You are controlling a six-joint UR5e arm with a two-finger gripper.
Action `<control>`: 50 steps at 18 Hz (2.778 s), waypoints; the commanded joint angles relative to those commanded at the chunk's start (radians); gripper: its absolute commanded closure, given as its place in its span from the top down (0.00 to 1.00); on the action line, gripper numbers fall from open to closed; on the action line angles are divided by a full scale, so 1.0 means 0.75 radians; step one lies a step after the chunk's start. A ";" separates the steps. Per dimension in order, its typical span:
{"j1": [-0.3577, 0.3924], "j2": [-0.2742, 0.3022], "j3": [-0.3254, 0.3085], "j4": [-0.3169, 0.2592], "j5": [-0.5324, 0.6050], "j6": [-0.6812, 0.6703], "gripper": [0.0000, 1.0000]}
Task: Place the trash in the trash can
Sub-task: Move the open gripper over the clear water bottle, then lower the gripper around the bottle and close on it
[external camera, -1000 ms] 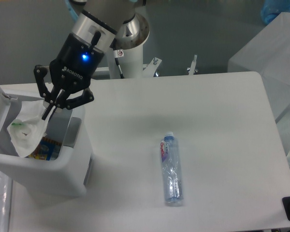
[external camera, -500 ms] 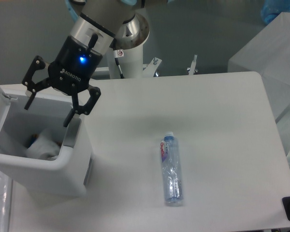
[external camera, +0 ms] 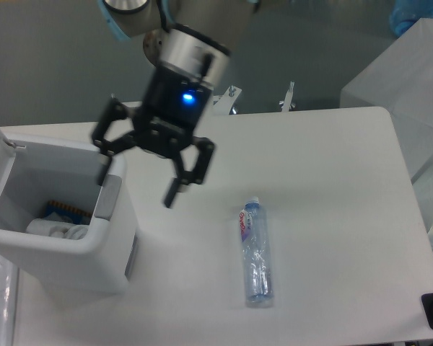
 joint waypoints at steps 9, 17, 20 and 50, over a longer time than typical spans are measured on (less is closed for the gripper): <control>0.018 -0.178 0.043 -0.002 0.376 0.166 1.00; 0.010 -0.335 0.019 -0.018 0.599 0.260 1.00; 0.010 -0.379 0.006 -0.018 0.628 0.307 1.00; -0.108 -0.575 -0.067 0.094 0.933 0.354 1.00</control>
